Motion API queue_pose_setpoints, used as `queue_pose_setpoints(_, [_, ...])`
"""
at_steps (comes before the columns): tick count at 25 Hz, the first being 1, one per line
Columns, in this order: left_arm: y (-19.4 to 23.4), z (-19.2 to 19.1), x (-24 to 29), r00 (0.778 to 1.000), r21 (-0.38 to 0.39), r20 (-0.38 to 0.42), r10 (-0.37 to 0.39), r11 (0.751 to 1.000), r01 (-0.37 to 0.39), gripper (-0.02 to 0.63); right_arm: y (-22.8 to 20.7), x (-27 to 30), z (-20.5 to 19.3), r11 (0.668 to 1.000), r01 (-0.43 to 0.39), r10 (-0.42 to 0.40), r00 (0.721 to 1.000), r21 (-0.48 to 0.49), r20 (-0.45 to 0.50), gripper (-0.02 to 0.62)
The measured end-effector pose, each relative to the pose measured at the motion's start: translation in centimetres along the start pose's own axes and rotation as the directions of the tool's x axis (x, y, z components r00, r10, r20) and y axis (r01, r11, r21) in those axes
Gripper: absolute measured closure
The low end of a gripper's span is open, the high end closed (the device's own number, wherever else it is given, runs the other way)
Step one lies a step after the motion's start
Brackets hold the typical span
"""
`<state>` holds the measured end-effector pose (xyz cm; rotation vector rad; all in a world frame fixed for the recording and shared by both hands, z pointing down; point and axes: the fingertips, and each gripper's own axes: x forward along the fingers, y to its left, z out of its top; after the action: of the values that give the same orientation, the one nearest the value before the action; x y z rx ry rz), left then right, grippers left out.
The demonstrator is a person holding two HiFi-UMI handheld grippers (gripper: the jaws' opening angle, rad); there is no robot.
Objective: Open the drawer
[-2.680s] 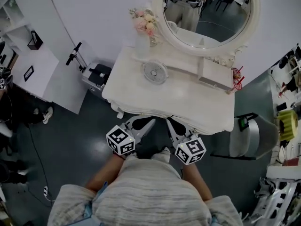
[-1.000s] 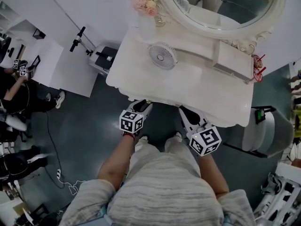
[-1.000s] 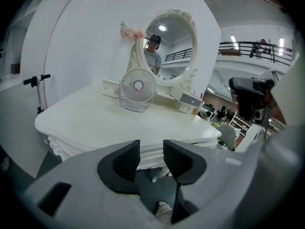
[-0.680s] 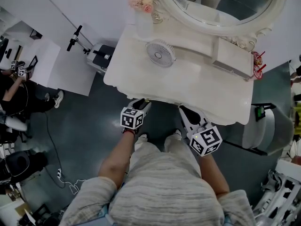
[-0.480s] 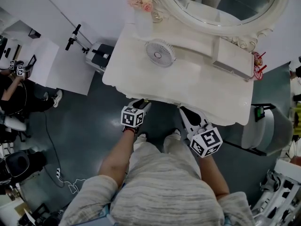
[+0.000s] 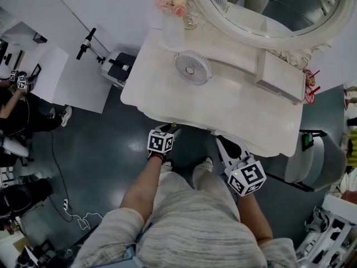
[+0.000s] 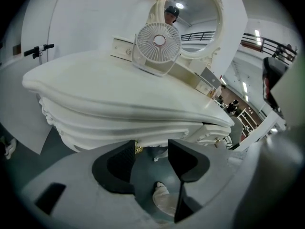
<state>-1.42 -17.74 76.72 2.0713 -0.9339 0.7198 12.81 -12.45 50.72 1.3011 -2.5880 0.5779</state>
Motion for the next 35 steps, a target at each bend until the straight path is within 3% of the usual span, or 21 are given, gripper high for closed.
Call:
queue_pose_setpoints(16, [3.1,-2.0,3.8,0.987,-0.035,-0.133,0.094,0.994,-0.1,0.385,-1.5,-0.3,-0.7,1.0,0.022,-0.022,0.999,0.003,-0.03,0.584])
queue_pose_setpoints(24, [3.8,-1.9,4.7,0.975,0.004,-0.164,0.152,0.988,-0.154,0.411,-2.4,-0.7,-0.5,0.999,0.038,-0.038,0.999,0.007,-0.032,0.584])
queue_pose_setpoints(35, [3.7,-2.1,5.0,0.973,0.002,-0.18,0.144,0.989,-0.146,0.453,-2.5,-0.7,-0.5,0.999,0.043,-0.042,0.998,0.006,-0.04,0.584])
